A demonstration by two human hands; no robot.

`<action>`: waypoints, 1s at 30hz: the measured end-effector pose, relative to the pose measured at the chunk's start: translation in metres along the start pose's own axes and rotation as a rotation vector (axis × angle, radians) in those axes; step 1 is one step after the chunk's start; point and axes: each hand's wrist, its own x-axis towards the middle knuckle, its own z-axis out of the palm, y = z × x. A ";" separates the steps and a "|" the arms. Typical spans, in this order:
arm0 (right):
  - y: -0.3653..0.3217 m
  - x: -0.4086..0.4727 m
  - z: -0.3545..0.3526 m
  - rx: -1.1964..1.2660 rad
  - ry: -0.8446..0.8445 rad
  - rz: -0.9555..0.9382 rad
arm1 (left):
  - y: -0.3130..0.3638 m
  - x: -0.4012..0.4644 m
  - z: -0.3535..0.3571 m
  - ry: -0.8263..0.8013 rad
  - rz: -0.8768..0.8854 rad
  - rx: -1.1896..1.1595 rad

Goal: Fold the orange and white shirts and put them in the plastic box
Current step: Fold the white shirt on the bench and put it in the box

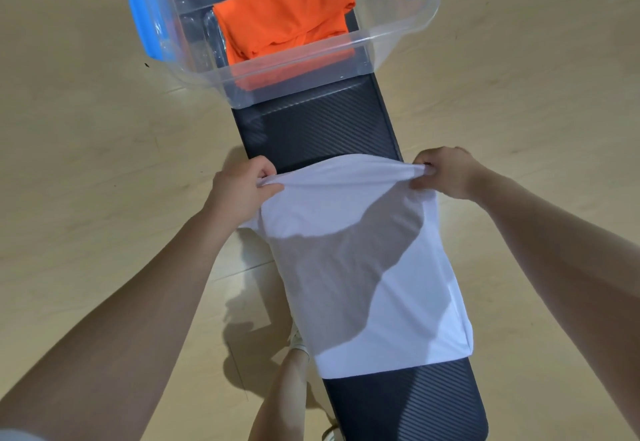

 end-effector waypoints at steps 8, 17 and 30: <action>0.026 -0.093 -0.010 -0.265 -0.112 0.069 | 0.054 -0.031 -0.042 -0.267 0.089 -0.108; 0.059 -0.255 -0.055 -0.025 0.323 0.323 | 0.196 -0.060 -0.086 -0.278 0.515 -0.024; 0.039 -0.345 0.051 -0.055 0.696 0.397 | 0.215 -0.072 -0.040 -0.148 0.897 0.466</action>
